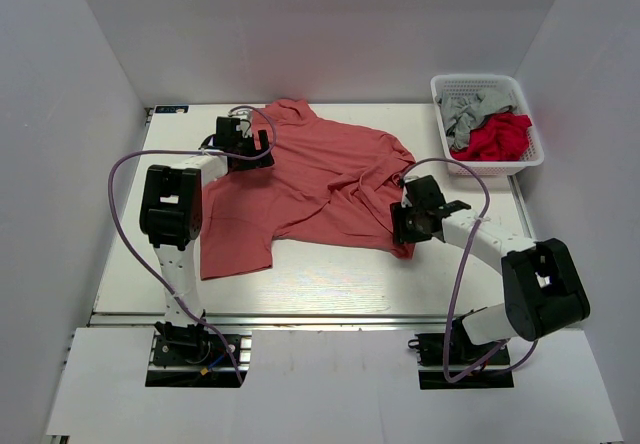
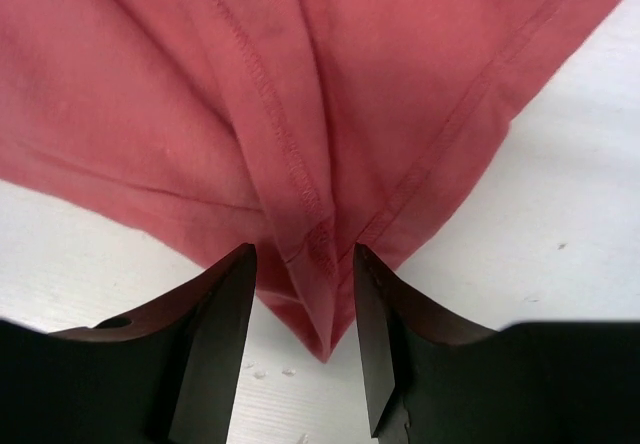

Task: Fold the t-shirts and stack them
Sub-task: Flatten out the tshirt

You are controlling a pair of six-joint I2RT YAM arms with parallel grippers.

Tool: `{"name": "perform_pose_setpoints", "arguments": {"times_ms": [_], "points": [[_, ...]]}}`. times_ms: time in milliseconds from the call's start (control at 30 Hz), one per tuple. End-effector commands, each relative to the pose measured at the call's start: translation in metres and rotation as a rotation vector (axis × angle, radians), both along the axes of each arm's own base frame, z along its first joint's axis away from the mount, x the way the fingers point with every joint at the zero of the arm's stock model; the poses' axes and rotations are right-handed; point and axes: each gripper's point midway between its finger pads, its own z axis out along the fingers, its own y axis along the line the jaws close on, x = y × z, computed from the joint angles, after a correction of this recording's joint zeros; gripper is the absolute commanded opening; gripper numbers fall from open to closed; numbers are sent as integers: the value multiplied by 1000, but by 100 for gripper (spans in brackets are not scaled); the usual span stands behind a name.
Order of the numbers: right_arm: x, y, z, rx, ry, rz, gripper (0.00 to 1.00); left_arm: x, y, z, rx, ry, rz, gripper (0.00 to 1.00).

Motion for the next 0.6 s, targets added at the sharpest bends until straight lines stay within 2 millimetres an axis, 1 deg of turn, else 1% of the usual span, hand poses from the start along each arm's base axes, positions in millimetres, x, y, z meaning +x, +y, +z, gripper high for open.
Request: {"name": "perform_pose_setpoints", "arguments": {"times_ms": [0,67,167,200,267,300,367,433,500,533,567], "points": [[20,-3,10,-34,-88,-20,50,-39,0,-29,-5,161,-12,99],[22,-5,9,-49,-89,-37,45,-39,0,-29,-5,161,-12,99],[23,0,8,-36,-87,-21,42,-39,0,-29,-5,161,-12,99],[21,1,6,-32,-77,-13,42,-39,0,-29,-5,161,-12,99],[18,2,1,-33,-59,-5,38,-38,2,-29,3,160,-5,99],[16,2,-1,-35,-53,0,38,-38,2,-29,3,160,-5,99],[15,3,-2,-33,-52,1,36,-38,2,-29,3,160,-5,99],[17,9,0,-9,-62,18,36,-38,2,-29,3,160,-5,99],[17,14,1,10,-64,29,33,-38,2,-29,3,160,-5,99],[20,15,2,17,-76,21,27,-39,0,-29,-3,161,-11,99],[20,17,3,24,-79,20,15,-38,0,-25,-5,152,-11,99]]}}
